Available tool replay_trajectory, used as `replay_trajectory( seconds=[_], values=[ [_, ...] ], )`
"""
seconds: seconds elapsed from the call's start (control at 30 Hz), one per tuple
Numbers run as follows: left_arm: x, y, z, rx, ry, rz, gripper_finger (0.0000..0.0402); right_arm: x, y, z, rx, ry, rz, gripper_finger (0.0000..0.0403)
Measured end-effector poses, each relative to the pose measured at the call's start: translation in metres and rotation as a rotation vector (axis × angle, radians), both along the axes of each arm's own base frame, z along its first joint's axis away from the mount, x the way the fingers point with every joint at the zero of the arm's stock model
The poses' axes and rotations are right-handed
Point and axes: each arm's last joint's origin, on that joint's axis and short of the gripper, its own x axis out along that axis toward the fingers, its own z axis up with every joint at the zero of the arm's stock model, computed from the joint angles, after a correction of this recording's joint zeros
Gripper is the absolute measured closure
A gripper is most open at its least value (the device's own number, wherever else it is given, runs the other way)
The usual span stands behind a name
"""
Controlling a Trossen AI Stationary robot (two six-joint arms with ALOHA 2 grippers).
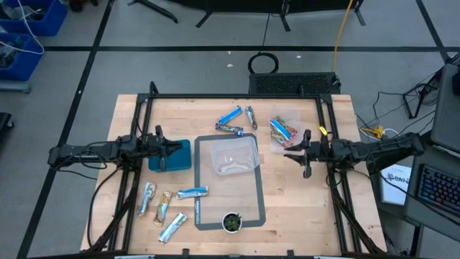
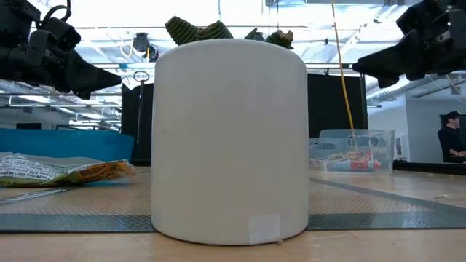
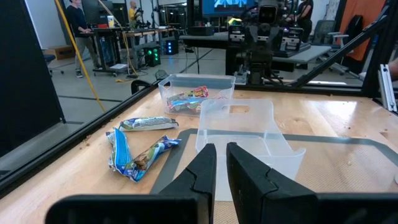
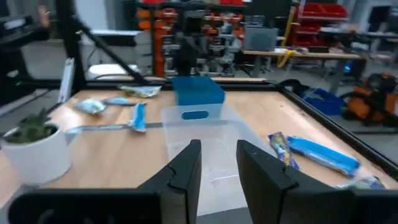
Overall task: Pick and place Granola Bars by type
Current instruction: Put the blue granola bar into the left transparent bin
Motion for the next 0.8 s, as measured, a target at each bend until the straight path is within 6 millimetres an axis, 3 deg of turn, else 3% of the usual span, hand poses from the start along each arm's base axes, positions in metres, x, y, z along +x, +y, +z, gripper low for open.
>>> replay_trajectory(
  seconds=[0.27,0.8],
  values=[
    [0.000,0.000,0.000,0.000,0.000,0.000,0.0360,-0.004,0.008,0.006,-0.081,-0.059,0.088,0.0310],
    [0.000,0.000,0.000,0.000,0.000,0.000,0.0360,-0.020,0.006,0.011,-0.101,-0.128,0.095,0.0310]
  ],
)
